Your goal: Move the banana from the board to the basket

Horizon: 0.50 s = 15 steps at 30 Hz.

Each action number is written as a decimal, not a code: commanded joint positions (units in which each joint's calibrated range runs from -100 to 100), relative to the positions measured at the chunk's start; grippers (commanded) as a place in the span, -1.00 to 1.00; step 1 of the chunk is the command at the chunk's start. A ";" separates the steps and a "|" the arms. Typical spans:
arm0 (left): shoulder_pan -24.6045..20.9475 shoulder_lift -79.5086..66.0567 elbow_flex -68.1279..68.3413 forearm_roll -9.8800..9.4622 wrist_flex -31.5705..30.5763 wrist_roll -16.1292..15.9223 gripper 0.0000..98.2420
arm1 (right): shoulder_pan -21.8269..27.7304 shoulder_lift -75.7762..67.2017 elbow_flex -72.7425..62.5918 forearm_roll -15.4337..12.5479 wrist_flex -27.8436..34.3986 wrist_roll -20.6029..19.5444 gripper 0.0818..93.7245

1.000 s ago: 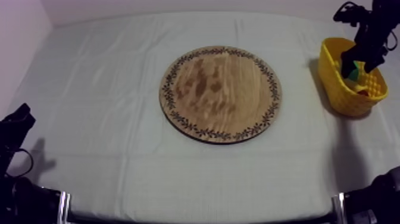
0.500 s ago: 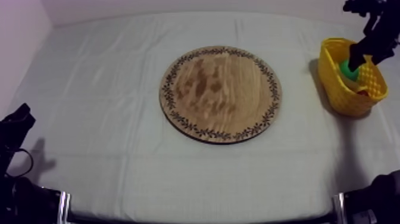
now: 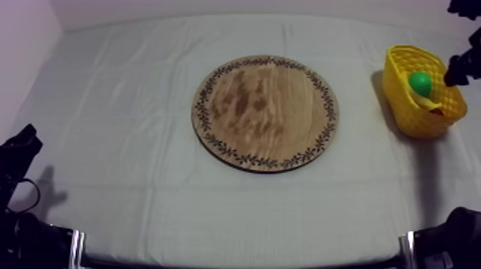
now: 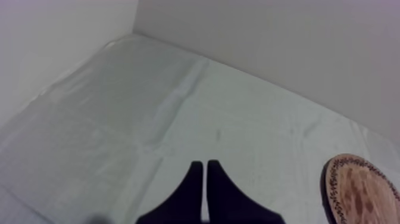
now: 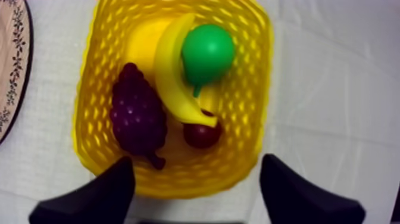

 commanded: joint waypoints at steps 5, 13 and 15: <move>-0.02 0.02 -0.02 0.00 -0.01 0.00 -1.00 | 0.41 -14.69 10.50 -1.01 -7.07 0.43 -0.08; -0.02 0.02 -0.02 0.00 -0.01 0.00 -1.00 | 1.04 -32.29 23.69 -4.36 -17.05 3.55 -0.56; -0.02 0.02 -0.02 0.00 -0.01 0.00 -1.00 | 1.23 -37.14 26.69 -5.99 -18.91 4.72 -0.73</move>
